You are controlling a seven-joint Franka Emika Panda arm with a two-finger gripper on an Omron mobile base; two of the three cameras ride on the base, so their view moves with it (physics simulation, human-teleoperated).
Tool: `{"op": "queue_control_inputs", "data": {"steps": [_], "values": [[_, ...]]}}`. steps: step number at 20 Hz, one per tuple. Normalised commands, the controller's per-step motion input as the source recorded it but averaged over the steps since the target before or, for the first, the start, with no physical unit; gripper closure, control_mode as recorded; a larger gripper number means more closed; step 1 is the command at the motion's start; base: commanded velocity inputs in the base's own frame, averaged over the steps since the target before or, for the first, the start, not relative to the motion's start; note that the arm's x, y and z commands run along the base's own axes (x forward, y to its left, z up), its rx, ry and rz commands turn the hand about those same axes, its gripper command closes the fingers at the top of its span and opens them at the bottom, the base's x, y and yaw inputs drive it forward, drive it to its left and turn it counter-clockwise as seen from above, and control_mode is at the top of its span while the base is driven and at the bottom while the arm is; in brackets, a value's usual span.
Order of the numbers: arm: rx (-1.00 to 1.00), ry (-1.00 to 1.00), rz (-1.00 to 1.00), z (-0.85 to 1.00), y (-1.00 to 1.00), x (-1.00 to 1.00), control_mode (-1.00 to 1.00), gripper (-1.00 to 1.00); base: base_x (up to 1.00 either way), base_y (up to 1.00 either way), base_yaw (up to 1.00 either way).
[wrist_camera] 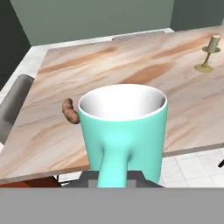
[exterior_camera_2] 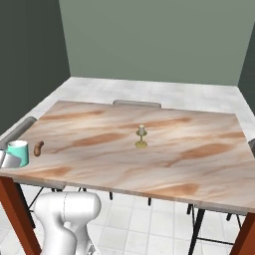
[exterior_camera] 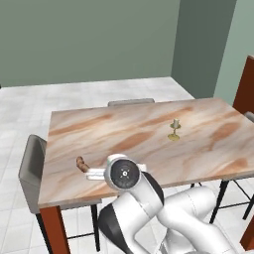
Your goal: Open the cabinet directly in front. Then move the liquor and the mug to the dining counter with the candle on it.
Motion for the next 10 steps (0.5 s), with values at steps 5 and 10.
{"op": "queue_control_inputs", "data": {"steps": [5,10], "values": [[0.0,0.0,0.1,-0.41,0.0,0.27,-1.0,1.0,0.0,0.0,0.0],[0.0,0.0,0.04,-0.35,0.01,0.16,-1.0,1.0,0.0,0.0,0.0]]}}
